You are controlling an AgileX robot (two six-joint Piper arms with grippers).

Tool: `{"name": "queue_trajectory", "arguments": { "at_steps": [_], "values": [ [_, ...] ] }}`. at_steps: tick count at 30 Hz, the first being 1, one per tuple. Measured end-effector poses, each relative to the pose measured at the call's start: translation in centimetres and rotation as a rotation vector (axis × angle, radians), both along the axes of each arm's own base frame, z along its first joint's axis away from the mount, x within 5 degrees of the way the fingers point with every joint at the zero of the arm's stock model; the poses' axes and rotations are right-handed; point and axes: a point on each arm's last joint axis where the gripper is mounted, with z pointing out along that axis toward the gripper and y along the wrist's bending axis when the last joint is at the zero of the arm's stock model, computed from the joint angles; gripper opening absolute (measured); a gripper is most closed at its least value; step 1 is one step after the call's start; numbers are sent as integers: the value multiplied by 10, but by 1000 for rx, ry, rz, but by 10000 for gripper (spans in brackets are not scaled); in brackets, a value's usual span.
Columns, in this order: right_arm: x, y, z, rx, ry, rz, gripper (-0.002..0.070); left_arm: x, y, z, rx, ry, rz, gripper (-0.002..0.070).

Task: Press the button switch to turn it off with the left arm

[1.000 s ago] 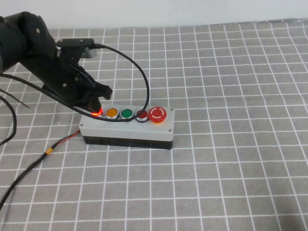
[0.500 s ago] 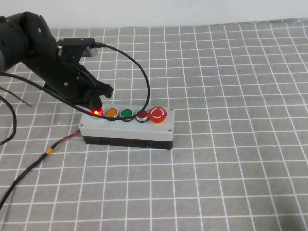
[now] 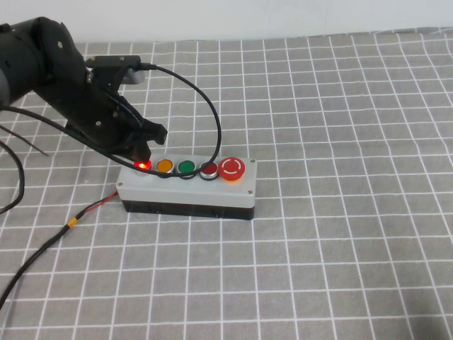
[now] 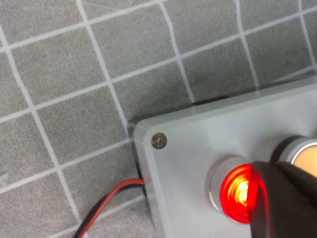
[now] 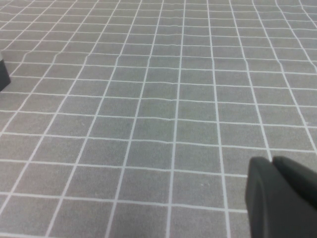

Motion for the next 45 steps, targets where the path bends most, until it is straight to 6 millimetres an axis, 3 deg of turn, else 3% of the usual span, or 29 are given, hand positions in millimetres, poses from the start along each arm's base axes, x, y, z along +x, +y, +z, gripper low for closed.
{"name": "queue_trajectory", "arguments": {
  "at_steps": [9,14,17,24,28,35,45],
  "values": [
    [0,0,0,0,0,0,-18,1,0,-1,4,-2,-15,-4],
    [0,0,0,0,0,0,-18,-6,1,18,10,-67,-40,-4],
    [0,0,0,0,0,0,-18,-17,1,43,10,-139,-62,-4],
    [0,0,0,0,0,0,-18,-65,2,128,-42,-406,-92,-4],
    [0,0,0,0,0,0,-18,-97,7,154,-75,-512,-91,-4],
    [0,0,0,0,0,0,-18,-159,28,153,-109,-670,-43,-4],
    [0,0,0,0,0,0,-18,-244,58,107,-152,-838,25,-4]
  ]
}}
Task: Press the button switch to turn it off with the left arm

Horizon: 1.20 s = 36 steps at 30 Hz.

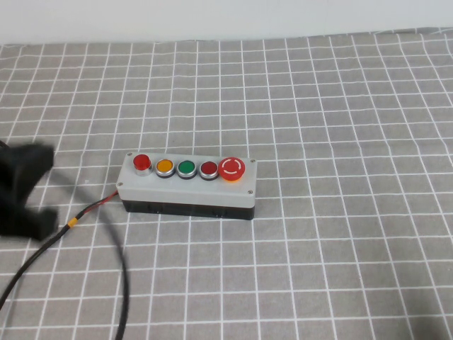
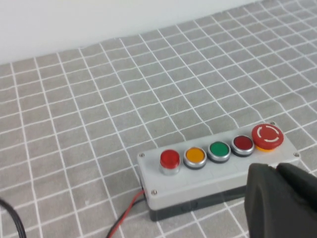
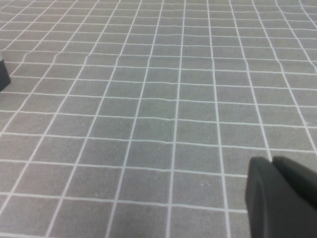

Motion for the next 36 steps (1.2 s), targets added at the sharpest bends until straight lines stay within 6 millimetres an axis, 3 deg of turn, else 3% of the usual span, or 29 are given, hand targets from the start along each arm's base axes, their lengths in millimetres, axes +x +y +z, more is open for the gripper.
{"name": "queue_trajectory", "arguments": {
  "at_steps": [7,13,23,28,36],
  "values": [
    [0,0,0,0,0,0,-18,-47,16,-40,-88,-88,41,-4],
    [0,0,0,0,0,0,-18,-72,24,-80,-108,-127,51,-4],
    [0,0,0,0,0,0,-18,-72,29,-139,-145,-150,110,-4],
    [0,0,0,0,0,0,-18,-69,33,-144,-197,-267,157,-4],
    [0,0,0,0,0,0,-18,-70,34,-154,-194,-254,165,-4]
  ]
}}
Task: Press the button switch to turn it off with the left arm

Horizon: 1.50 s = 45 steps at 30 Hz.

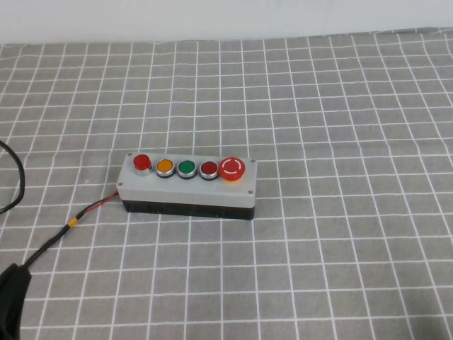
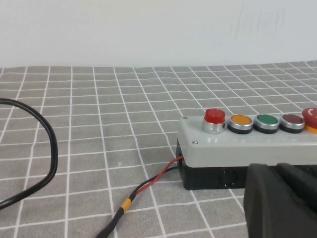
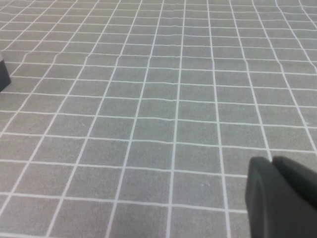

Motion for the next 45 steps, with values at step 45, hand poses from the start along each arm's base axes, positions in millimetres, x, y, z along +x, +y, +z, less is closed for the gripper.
{"name": "queue_trajectory", "arguments": {
  "at_steps": [45],
  "values": [
    [0,0,0,0,0,0,-18,-22,11,-30,58,228,102,-4]
  ]
}}
